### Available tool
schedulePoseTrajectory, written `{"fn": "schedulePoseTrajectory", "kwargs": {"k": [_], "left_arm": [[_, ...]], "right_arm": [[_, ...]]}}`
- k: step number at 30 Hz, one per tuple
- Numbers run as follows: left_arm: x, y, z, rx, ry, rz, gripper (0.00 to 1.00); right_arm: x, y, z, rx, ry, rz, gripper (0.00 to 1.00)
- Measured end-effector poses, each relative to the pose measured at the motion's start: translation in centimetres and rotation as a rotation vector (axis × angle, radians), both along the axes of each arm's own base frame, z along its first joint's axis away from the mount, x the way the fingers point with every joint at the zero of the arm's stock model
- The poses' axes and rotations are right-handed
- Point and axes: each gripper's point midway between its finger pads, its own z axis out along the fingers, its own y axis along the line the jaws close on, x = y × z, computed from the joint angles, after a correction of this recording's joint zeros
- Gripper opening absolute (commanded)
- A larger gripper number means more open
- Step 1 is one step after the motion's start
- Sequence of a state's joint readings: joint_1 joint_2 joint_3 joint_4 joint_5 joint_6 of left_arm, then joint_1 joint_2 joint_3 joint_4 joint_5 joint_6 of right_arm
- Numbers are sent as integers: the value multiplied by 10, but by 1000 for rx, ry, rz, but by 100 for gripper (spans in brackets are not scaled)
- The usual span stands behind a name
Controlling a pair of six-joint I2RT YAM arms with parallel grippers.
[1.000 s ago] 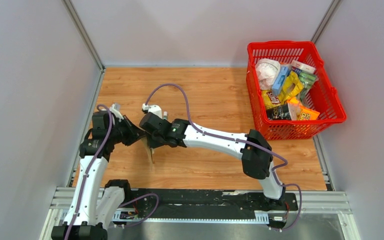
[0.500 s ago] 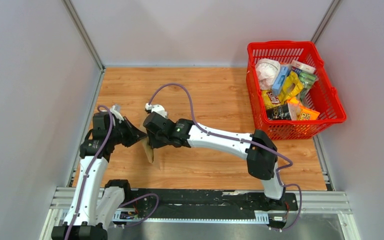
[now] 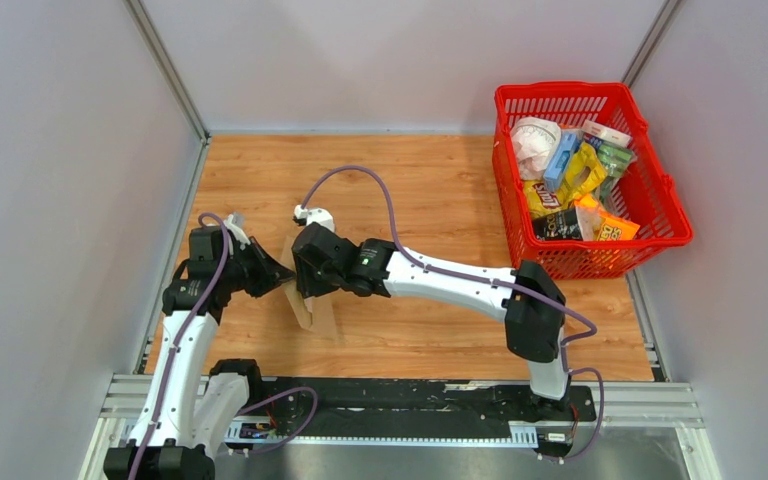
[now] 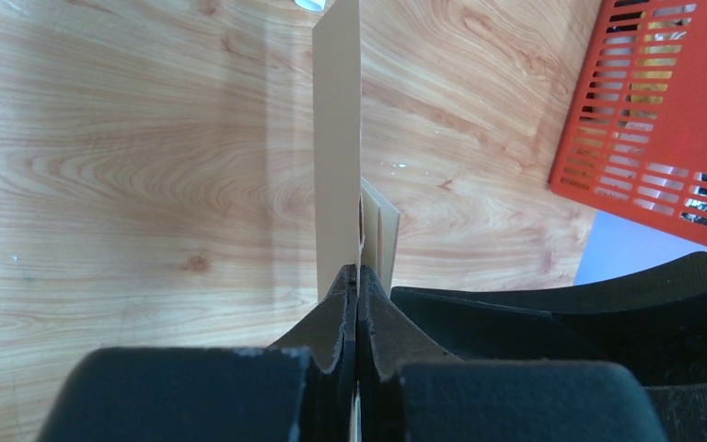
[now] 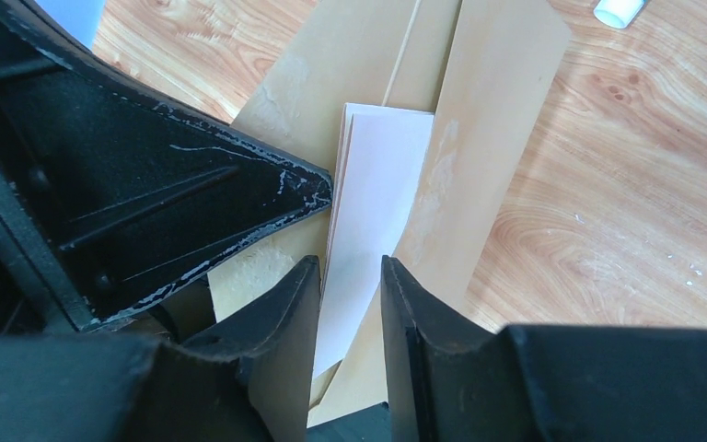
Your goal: Place the letter into the envelope and seal it
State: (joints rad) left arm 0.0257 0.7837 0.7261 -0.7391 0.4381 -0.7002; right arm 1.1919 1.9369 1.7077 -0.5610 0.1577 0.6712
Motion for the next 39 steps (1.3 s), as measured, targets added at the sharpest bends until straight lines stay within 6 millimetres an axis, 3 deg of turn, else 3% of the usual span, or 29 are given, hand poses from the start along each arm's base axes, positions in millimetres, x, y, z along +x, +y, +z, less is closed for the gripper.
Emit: {"fn": "schedulePoseTrajectory", "kwargs": {"k": [7,26,30,35,39], "left_arm": [[-1,-1,1,-6,0,-6,0],[-6,-11,8,-49,-16,-53,0],[-6,-11,8,-48,-18,-54,0],[-7,-10,8,-48,-15,-53,0],[-8,-11,7,-47,-8,-56,0]], "right_arm": [[0,1,3,13,2,5,25],[23,-5,0,47,33,-28,25],[20,-3,-7,48,44,-20,25],[13,-11,-30,15,81,-12,24],[11,-9,-33,26,92,-8,26]]}}
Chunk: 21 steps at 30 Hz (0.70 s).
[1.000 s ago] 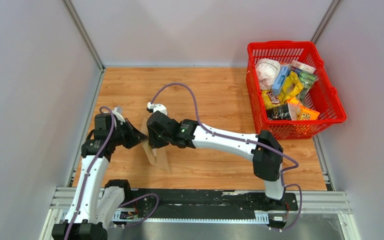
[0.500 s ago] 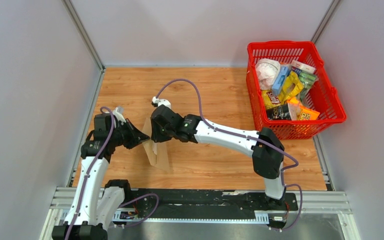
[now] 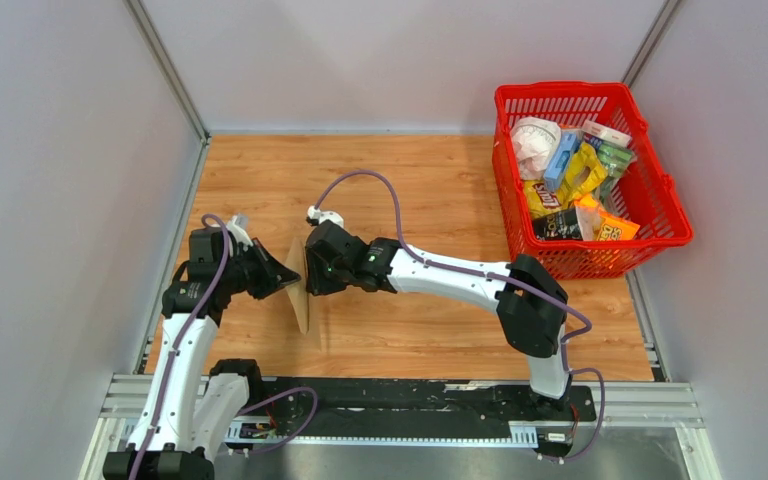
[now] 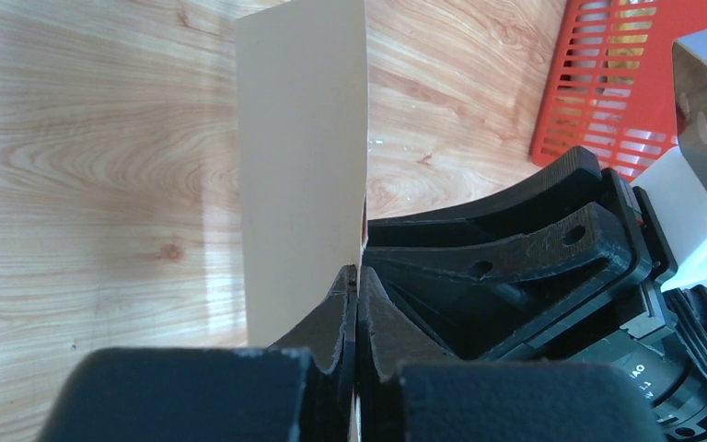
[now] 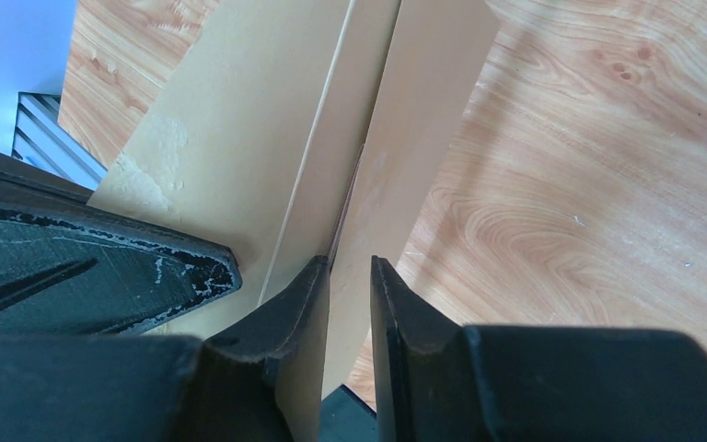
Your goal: Place the letter into the envelope and seal it
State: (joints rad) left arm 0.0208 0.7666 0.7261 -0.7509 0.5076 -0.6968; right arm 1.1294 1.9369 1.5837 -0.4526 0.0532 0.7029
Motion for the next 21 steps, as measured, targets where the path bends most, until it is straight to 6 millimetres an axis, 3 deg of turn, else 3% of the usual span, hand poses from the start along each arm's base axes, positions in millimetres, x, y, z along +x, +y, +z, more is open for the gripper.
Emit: {"fn": "schedulePoseTrajectory", "kwargs": {"k": [8,12,16,18,21], "left_arm": [[0,-2,2,-11,-3,-9,0],[4,-6,7,-37,-23,-22,0],[6,-20,14,-58,-49,-58,0],[5,-33,16,-69,-58,-101,0],[4,-59,15,-75,-58,-173,0]], "right_arm": [[1,-3,3,-14,-11,0,39],[9,-20,21,-30,-45,-21,41],[33,-57,67,25,-102,-104,41],[49,-89,91,54,-137,-178,41],[68,-136,110,66,-177,-287,41]]}}
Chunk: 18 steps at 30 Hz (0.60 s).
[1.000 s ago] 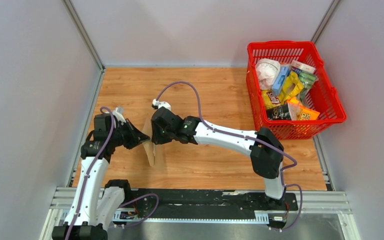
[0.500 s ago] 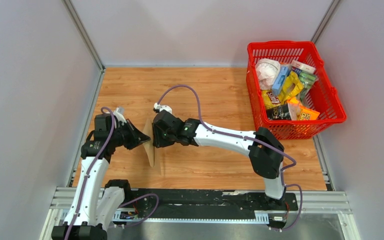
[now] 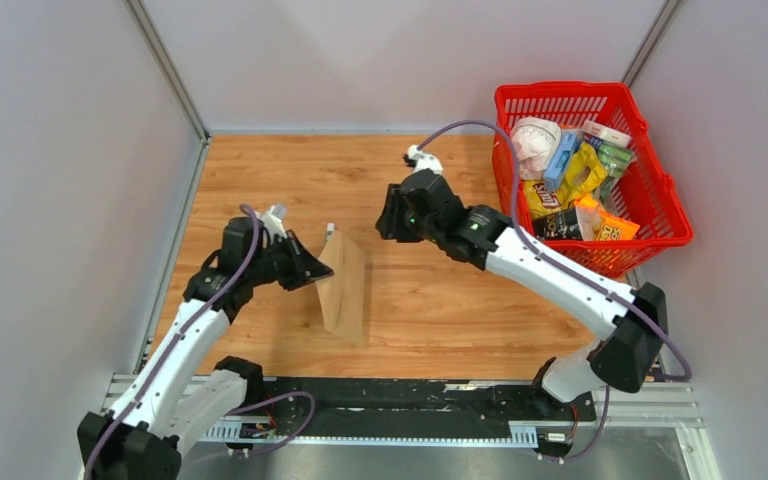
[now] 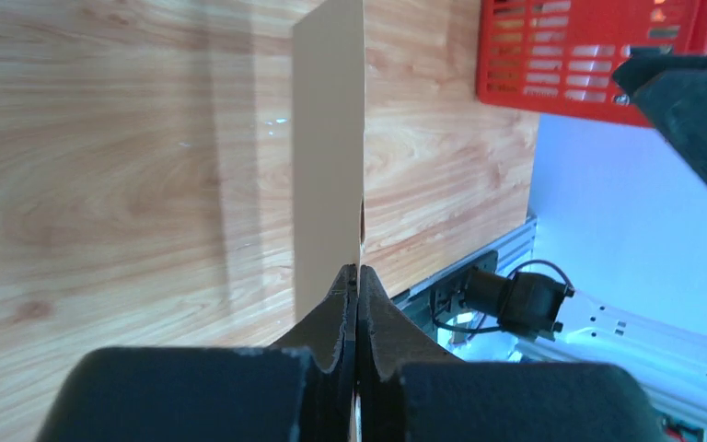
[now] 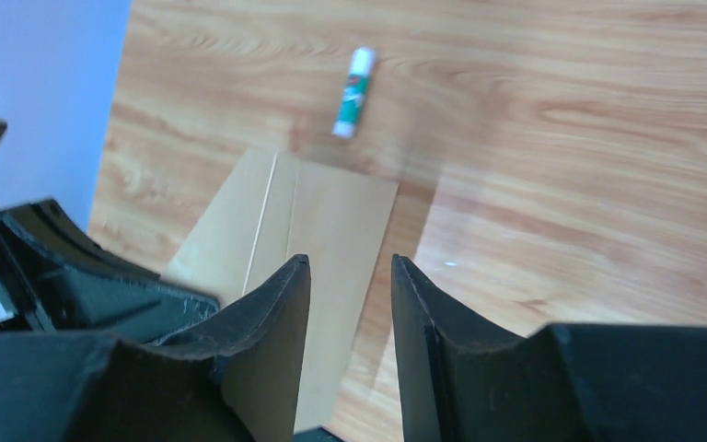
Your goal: Place the letter into the envelope and seal it
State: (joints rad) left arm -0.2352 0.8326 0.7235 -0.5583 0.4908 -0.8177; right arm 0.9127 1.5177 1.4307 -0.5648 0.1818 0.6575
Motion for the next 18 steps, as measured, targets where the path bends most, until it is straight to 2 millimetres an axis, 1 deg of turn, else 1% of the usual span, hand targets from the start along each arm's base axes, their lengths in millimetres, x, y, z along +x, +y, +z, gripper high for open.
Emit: {"fn": "schedulePoseTrajectory", "kwargs": {"k": [1,3,5,7,12,13,15,18], "left_arm": [[1,-9,-2,0,-1,-19,0],[3,-23,-9,0,9,-46,0],[6,-36,-23,3,29,-60,0],[10,-40,-38,15,60,-50,0],[27,-36,-80,111,135,4,0],[28,-35,-87,129,145,7,0],[27,-32,-106,200,175,9,0],[22,-26,-131,304,222,4,0]], "right_arm": [[6,-14,2,-2,-9,-35,41],[10,-32,-2,-17,-10,-77,41],[9,-42,-16,-50,11,-93,41],[6,-46,-31,-83,37,-94,40],[2,-48,-64,-144,97,-84,40],[1,-46,-71,-153,109,-79,40],[0,-42,-86,-165,139,-66,39],[-4,-35,-117,-196,201,-42,39]]}}
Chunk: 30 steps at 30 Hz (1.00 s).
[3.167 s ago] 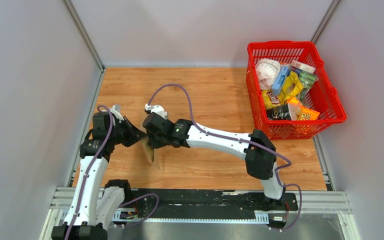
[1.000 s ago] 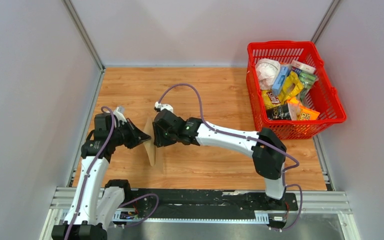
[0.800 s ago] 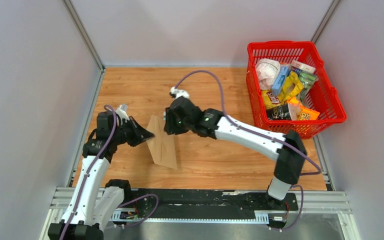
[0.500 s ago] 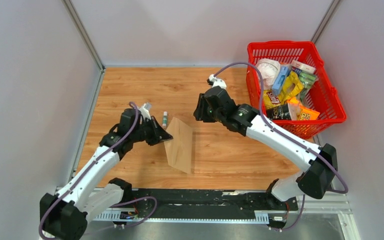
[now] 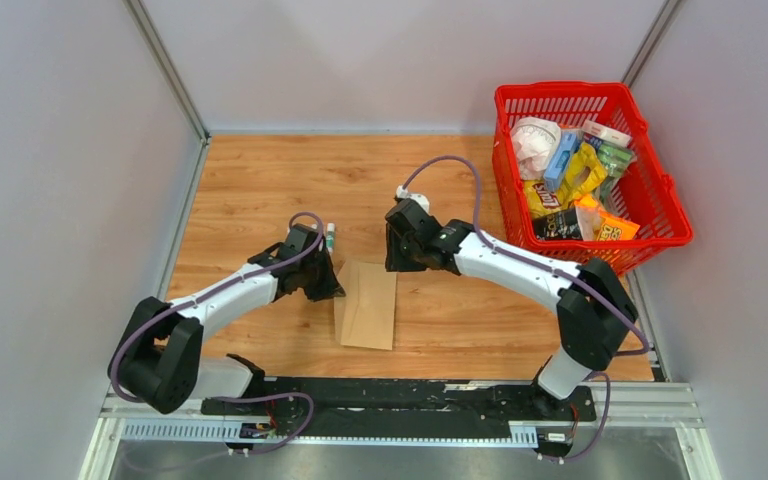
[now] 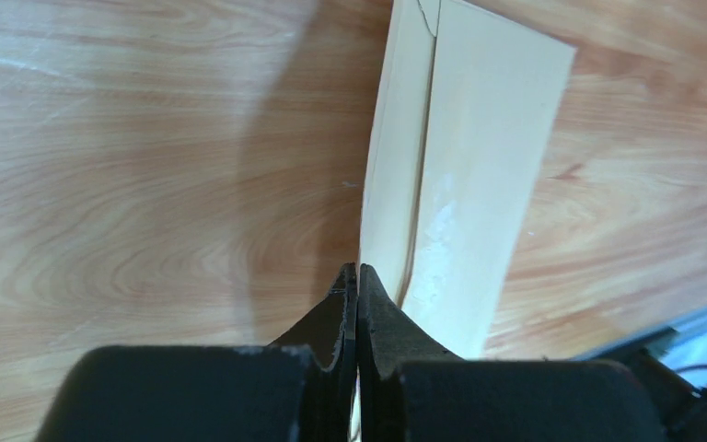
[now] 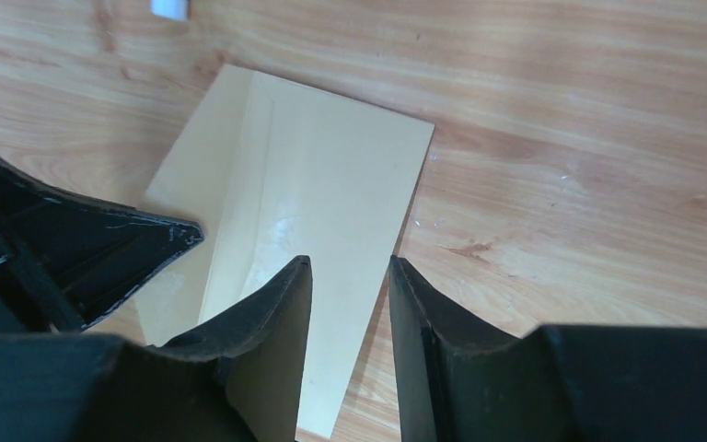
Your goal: Place the letter into the envelope and seal it
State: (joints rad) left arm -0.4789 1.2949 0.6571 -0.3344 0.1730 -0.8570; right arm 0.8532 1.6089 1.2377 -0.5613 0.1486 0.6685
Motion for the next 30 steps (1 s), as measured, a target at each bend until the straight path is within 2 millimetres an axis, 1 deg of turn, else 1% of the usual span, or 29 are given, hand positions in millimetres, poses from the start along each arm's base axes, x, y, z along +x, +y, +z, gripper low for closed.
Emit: {"fn": "schedulePoseTrajectory", "kwargs": {"k": [1,3,5,6,7,8,9,10,14,16,18,20,22,23,24,26,27,28,30], "left_arm": [[-2,2,-4,21,8,-2,0],[-5,5,-9,55,13,-5,7],[-4,6,-9,65,4,-9,19],[-4,6,-9,68,0,-12,30],[-4,6,-9,70,-3,-16,36],[-4,6,-8,72,-9,-20,43],[-4,7,-7,73,-14,-24,46],[-4,8,-5,75,-22,-29,52],[-7,14,8,93,-55,-43,56],[-5,19,21,111,-84,-46,56],[2,27,39,126,-128,-39,55],[17,38,58,139,-176,-14,54],[37,52,74,161,-213,22,50],[47,56,79,174,-222,37,46],[59,60,83,190,-231,46,46],[83,59,81,214,-226,37,46],[93,57,74,223,-216,25,48],[98,55,67,231,-198,15,49],[104,53,41,260,-134,-13,50]], "right_arm": [[-2,2,-8,-8,16,7,39],[-7,6,-25,-23,55,23,39],[-10,10,-38,-30,89,36,38],[-12,13,-44,-32,102,42,38],[-13,15,-48,-32,112,46,38],[-13,16,-51,-32,117,49,38],[-13,18,-54,-30,123,52,39],[-13,19,-57,-33,128,54,39],[-13,20,-61,-32,135,58,39],[-13,21,-61,-28,132,58,39],[-12,21,-61,-30,132,56,39],[-11,19,-61,-32,129,53,39],[-9,16,-60,-37,127,49,39],[-6,14,-59,-38,124,42,39],[-4,11,-57,-39,121,36,39],[1,3,-50,-31,110,19,40],[5,-1,-44,-23,101,8,40],[9,-7,-38,-13,90,-5,40],[16,-17,-24,7,65,-33,40]]}}
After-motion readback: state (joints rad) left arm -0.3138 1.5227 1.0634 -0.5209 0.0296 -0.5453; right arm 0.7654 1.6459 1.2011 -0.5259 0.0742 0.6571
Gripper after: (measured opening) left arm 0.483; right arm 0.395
